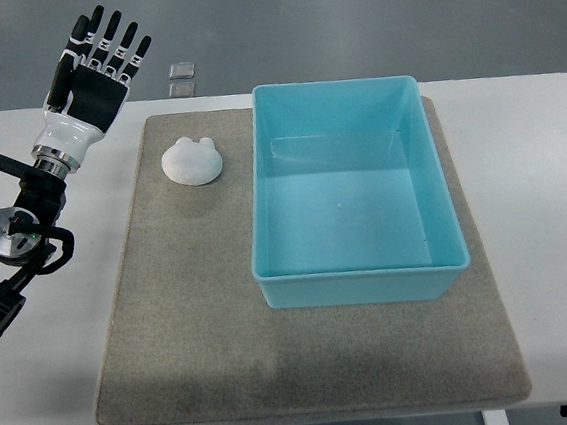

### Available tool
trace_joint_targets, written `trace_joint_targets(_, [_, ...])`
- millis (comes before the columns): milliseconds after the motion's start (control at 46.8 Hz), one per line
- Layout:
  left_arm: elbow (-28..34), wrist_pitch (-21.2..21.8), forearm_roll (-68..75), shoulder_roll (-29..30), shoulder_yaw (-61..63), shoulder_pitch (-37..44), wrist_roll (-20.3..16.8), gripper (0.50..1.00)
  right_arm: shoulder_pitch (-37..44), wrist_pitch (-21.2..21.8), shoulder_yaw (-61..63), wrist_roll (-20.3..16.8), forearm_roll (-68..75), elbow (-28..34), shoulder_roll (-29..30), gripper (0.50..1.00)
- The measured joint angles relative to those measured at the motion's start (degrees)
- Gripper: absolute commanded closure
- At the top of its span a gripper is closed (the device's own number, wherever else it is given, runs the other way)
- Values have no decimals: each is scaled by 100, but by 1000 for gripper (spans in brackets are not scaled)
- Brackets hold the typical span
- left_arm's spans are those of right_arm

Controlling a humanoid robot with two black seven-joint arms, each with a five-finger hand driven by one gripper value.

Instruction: Place white toy into blue box with left hand

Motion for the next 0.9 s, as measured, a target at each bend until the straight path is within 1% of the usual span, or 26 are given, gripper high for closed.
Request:
trace_joint_targets(107, [177,-81,17,2,61,-40,17,506,0,0,2,0,0,0,0,564])
trace_joint_targets(235, [233,-94,145,32,87,-47,55,506,0,0,1,0,0,0,0,564])
trace_joint_targets(363, [503,-94,166,30,87,-40,108,506,0,0,3,0,4,0,0,564])
trace_joint_targets(513, [534,-91,166,10,87,-40,106,508,1,0,1,0,4,0,0,564])
trace_joint_targets(598, [546,13,147,8,87,-48,77,508,0,0,2,0,2,0,0,564])
trace_joint_targets(726, [527,288,146,8,77,-75,71,506,0,0,0,0,0,0,0,564])
trace_joint_targets(897, [520,289,143,16,34,-92,71,508,0,0,1,0,-1,0,0,564])
